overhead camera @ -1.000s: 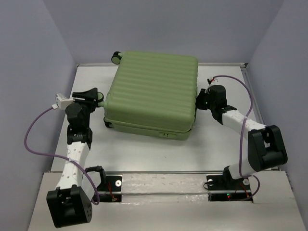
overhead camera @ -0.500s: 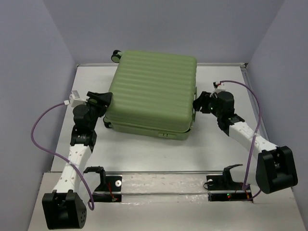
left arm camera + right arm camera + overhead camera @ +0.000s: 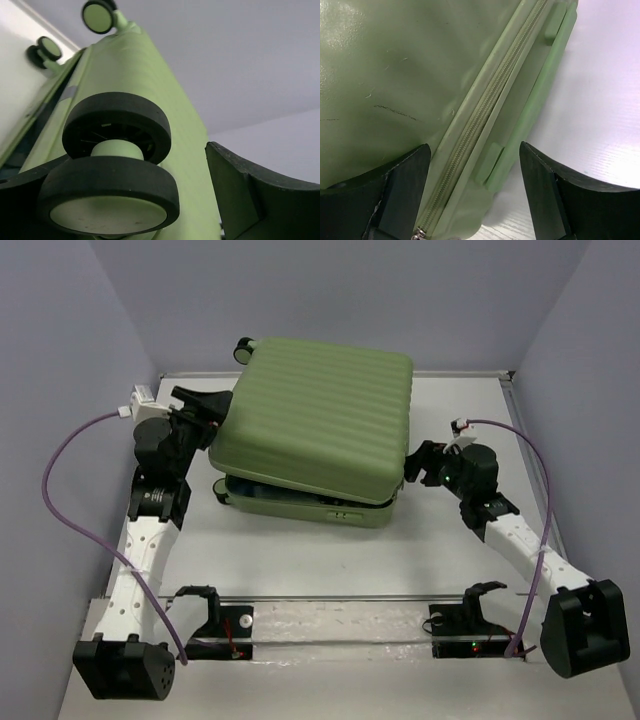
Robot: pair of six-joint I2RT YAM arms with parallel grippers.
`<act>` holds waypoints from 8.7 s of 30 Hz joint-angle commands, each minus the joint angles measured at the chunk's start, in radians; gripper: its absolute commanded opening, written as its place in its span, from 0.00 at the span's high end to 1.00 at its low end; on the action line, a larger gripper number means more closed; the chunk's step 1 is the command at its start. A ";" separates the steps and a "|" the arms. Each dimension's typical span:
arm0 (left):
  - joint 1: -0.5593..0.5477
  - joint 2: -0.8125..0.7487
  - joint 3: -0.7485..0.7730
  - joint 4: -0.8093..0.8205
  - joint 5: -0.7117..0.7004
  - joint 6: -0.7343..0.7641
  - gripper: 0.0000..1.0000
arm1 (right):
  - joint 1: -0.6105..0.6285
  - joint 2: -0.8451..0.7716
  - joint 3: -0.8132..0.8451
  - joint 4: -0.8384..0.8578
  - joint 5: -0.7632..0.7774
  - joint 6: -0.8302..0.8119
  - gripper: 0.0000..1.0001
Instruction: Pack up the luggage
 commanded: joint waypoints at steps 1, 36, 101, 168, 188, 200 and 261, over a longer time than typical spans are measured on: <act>-0.069 0.002 0.233 0.162 0.209 -0.044 0.04 | 0.039 0.039 -0.011 0.043 -0.167 0.018 0.20; -0.029 -0.173 -0.270 0.012 0.194 0.079 0.01 | 0.039 -0.239 -0.234 -0.196 0.278 0.171 0.93; -0.829 -0.367 -0.333 -0.142 -0.149 0.404 0.70 | 0.230 0.168 -0.216 0.393 0.063 0.102 0.66; -0.815 0.184 -0.108 0.231 -0.354 0.430 0.64 | 0.660 -0.018 -0.459 0.633 0.213 -0.097 0.93; -0.812 0.085 -0.137 0.176 -0.259 0.422 0.62 | 0.988 -0.051 -0.228 0.091 0.725 0.087 0.68; -0.822 -0.124 -0.416 0.084 -0.199 0.349 0.61 | 0.567 -0.176 -0.082 -0.075 0.415 -0.178 0.50; -0.802 0.039 -0.134 0.022 -0.205 0.487 0.13 | 0.849 0.023 -0.185 0.385 0.388 0.053 0.93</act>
